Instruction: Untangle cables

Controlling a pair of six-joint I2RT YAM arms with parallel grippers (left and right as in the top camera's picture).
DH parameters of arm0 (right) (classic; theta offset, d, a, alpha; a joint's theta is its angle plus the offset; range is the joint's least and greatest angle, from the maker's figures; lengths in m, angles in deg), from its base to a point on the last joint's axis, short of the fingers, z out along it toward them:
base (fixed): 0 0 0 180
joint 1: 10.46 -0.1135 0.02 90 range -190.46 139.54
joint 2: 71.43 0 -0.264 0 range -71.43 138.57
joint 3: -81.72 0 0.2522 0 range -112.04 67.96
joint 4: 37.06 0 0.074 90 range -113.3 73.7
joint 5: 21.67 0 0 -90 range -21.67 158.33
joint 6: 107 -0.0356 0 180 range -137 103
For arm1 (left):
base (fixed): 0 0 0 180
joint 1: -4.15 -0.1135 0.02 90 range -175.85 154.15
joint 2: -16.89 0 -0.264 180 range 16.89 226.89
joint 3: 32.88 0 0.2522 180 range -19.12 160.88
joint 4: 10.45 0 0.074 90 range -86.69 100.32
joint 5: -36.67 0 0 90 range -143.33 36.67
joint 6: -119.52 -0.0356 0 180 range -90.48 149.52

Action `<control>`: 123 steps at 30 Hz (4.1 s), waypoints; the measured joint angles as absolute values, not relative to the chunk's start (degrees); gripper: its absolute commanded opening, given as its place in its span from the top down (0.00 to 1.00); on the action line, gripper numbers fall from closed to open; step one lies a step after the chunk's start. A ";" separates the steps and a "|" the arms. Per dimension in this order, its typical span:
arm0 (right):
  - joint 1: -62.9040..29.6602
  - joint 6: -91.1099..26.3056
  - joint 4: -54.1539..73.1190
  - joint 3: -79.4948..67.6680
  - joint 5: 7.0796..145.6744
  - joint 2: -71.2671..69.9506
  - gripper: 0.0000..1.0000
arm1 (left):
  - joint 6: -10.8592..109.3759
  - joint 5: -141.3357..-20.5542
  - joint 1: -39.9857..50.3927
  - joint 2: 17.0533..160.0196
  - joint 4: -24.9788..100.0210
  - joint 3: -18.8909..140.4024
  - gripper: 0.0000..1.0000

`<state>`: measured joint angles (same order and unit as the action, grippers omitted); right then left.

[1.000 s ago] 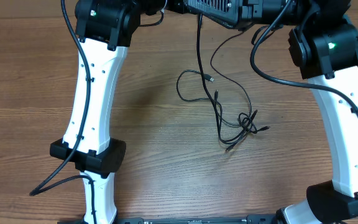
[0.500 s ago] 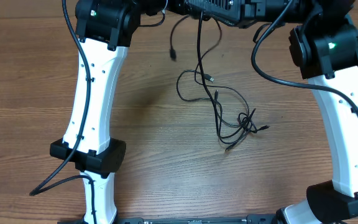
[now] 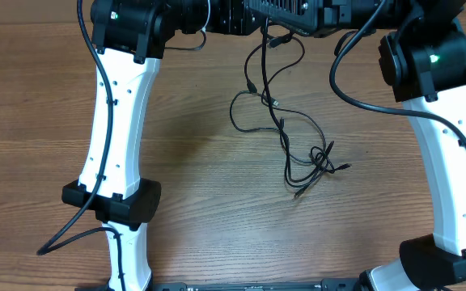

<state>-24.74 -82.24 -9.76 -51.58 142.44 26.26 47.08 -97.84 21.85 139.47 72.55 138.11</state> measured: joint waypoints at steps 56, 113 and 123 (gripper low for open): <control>-24.74 -71.48 -14.18 -51.58 142.40 26.26 0.96 | 37.42 -121.53 24.01 139.47 84.79 138.11 0.34; -20.65 -66.35 0.71 -51.58 130.27 27.70 0.96 | 44.18 -104.79 23.95 144.65 76.81 138.09 0.37; -21.75 -66.52 0.73 -51.58 130.27 27.70 0.96 | 50.65 -93.95 24.45 144.65 69.05 138.09 0.36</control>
<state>-21.75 -66.52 0.73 -51.58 130.27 27.70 50.65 -93.95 24.45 144.65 69.05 138.09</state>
